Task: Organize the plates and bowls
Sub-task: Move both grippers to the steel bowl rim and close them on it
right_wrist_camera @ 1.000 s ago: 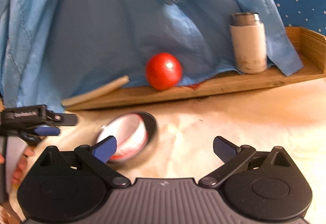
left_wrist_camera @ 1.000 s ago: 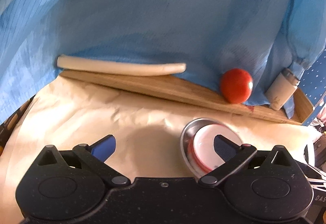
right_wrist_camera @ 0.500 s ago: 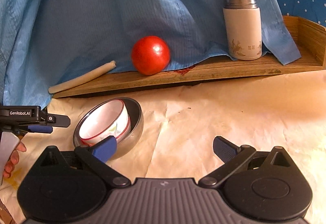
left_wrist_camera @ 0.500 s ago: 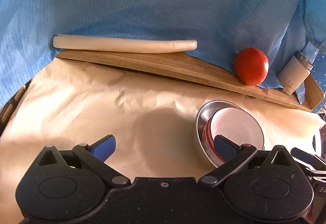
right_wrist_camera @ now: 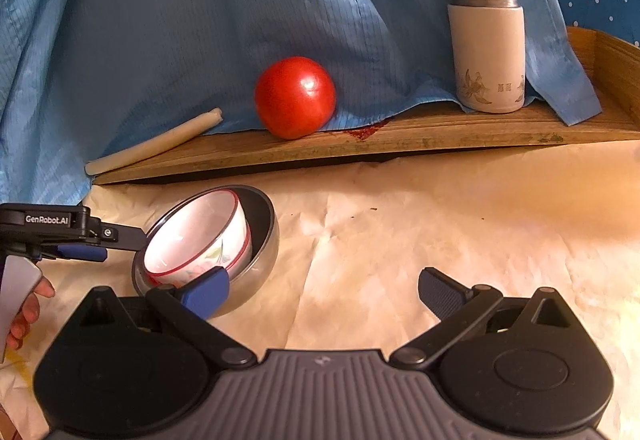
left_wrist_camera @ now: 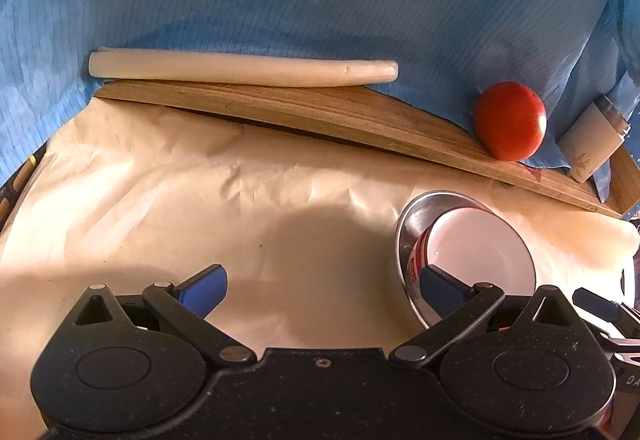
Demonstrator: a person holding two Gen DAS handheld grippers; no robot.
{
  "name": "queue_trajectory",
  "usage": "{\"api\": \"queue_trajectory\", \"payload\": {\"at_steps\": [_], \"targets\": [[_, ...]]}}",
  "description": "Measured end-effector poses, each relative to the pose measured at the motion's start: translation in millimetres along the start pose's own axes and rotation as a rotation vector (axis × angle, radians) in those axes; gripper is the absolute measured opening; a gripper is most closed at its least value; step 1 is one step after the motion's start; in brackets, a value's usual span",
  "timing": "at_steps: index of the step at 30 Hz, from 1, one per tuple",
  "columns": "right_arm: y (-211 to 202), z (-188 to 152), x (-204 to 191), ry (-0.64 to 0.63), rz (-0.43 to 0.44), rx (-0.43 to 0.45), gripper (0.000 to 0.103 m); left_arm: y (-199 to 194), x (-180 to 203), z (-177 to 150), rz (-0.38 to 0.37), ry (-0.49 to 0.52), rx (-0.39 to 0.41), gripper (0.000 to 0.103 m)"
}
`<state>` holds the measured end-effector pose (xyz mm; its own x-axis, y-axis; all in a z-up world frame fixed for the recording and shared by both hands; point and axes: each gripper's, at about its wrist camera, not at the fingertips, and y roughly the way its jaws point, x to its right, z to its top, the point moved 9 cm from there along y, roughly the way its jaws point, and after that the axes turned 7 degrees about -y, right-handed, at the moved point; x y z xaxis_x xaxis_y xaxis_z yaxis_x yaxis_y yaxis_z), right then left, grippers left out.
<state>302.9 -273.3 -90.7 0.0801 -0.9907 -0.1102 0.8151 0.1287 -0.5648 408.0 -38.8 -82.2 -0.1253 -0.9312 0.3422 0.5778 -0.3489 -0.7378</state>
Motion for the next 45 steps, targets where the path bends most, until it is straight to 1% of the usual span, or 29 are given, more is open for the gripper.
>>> {"api": "queue_trajectory", "payload": {"at_steps": [11,25,34,38,45], "targets": [[12,4,1,-0.023,-0.030,-0.031,0.103,9,-4,1,0.015,-0.002,-0.010,0.102],[21,13,-4,-0.080,-0.039,-0.063,0.103,15,-6,4,0.033,0.015,-0.014,0.102],[32,16,-12,-0.141,-0.036,-0.128,0.103,22,-8,7,0.048,0.022,-0.024,0.102],[38,19,-13,-0.164,-0.050,-0.150,0.103,27,-9,5,0.062,0.036,-0.039,0.102],[45,21,-12,-0.169,-0.052,-0.207,0.103,30,-11,3,0.080,0.056,-0.044,0.102]]}}
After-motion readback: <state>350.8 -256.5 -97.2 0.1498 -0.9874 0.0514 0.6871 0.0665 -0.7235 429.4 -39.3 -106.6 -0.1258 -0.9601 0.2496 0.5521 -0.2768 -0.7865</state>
